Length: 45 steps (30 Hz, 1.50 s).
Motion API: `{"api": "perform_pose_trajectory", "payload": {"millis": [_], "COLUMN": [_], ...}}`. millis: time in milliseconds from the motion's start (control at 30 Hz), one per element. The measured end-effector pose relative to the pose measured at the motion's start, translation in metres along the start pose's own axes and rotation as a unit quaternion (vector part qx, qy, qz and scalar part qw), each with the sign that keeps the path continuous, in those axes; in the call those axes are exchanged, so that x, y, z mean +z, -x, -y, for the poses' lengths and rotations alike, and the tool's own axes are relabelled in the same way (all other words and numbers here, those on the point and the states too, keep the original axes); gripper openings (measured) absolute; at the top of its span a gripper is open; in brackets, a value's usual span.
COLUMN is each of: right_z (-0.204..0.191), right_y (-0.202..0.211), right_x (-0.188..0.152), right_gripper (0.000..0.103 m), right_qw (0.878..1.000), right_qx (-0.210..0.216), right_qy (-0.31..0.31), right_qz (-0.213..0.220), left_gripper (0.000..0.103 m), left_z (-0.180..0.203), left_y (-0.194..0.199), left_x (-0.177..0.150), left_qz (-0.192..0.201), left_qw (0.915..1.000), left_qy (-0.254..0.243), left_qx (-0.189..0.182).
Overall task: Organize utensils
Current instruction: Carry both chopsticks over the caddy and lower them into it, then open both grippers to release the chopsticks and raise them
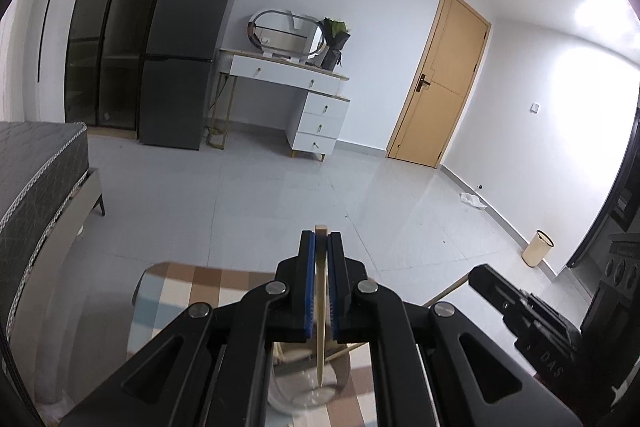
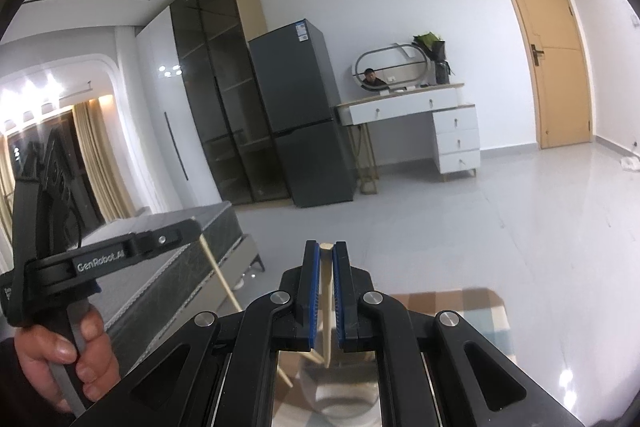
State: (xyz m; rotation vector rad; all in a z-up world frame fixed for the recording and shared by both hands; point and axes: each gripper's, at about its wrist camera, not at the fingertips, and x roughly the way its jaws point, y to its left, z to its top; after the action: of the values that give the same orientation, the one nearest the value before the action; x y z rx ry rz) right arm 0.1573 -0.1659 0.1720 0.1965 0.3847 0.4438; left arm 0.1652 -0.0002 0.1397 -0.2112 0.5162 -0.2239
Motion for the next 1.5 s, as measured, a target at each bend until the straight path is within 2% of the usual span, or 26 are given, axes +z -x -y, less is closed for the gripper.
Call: {"api": "perform_pose_trajectory", "payload": {"millis": [233,333,700,800,933,1033,1133,1200,1267,1300,1333,1400,1500], "right_z": [0.011,0.016,0.029,0.033,0.036,0.037,0.042,0.043,0.044,0.045,0.046,0.048,0.05], "right_y": [-0.028,-0.035,-0.05,-0.055,-0.069,-0.078,-0.08,-0.08,-0.076,-0.073,-0.069,-0.059,-0.038], "right_x": [-0.009,-0.016,-0.037,-0.046,-0.057,-0.073,-0.086,-0.089,-0.091,-0.091,-0.091,-0.091,-0.093], "right_gripper": [0.006,0.006,0.006,0.006,0.006,0.006,0.009,0.009,0.009,0.011,0.014,0.03,0.032], "right_qw": [1.0,1.0,0.999,0.998,0.995,0.991,0.988,0.986,0.985,0.985,0.985,0.985,0.986], "right_qx": [-0.012,-0.016,-0.009,-0.007,0.01,0.01,0.013,0.015,0.013,0.012,0.009,0.001,-0.003], "right_qy": [-0.007,-0.011,-0.013,-0.015,-0.023,-0.027,-0.044,-0.053,-0.06,-0.061,-0.063,-0.067,-0.072], "right_qz": [-0.015,-0.023,-0.05,-0.063,-0.096,-0.13,-0.149,-0.157,-0.161,-0.162,-0.161,-0.158,-0.149], "left_gripper": [0.001,0.001,0.001,0.001,0.001,0.002,0.003,0.007,0.024,0.03,0.04,0.044,0.046], "left_z": [0.005,-0.001,-0.006,-0.003,0.004,-0.001,-0.001,0.003,0.006,0.005,0.007,0.011,0.016], "left_y": [-0.025,-0.036,-0.063,-0.07,-0.085,-0.089,-0.089,-0.084,-0.07,-0.064,-0.054,-0.035,-0.018], "left_x": [-0.014,-0.018,-0.033,-0.035,-0.049,-0.054,-0.056,-0.056,-0.054,-0.052,-0.049,-0.044,-0.038], "left_qz": [0.005,0.012,-0.025,-0.049,-0.115,-0.158,-0.204,-0.224,-0.215,-0.211,-0.203,-0.184,-0.166], "left_qw": [0.9995,0.9994,0.9993,0.9985,0.9927,0.9873,0.9783,0.9742,0.9764,0.9775,0.9791,0.9825,0.9851], "left_qy": [-0.029,-0.023,-0.018,-0.019,-0.037,-0.009,0.004,-0.002,-0.004,-0.004,-0.004,-0.01,-0.012], "left_qx": [0.014,0.023,0.023,0.015,0.011,-0.012,-0.033,-0.032,-0.015,-0.006,0.008,0.028,0.041]}}
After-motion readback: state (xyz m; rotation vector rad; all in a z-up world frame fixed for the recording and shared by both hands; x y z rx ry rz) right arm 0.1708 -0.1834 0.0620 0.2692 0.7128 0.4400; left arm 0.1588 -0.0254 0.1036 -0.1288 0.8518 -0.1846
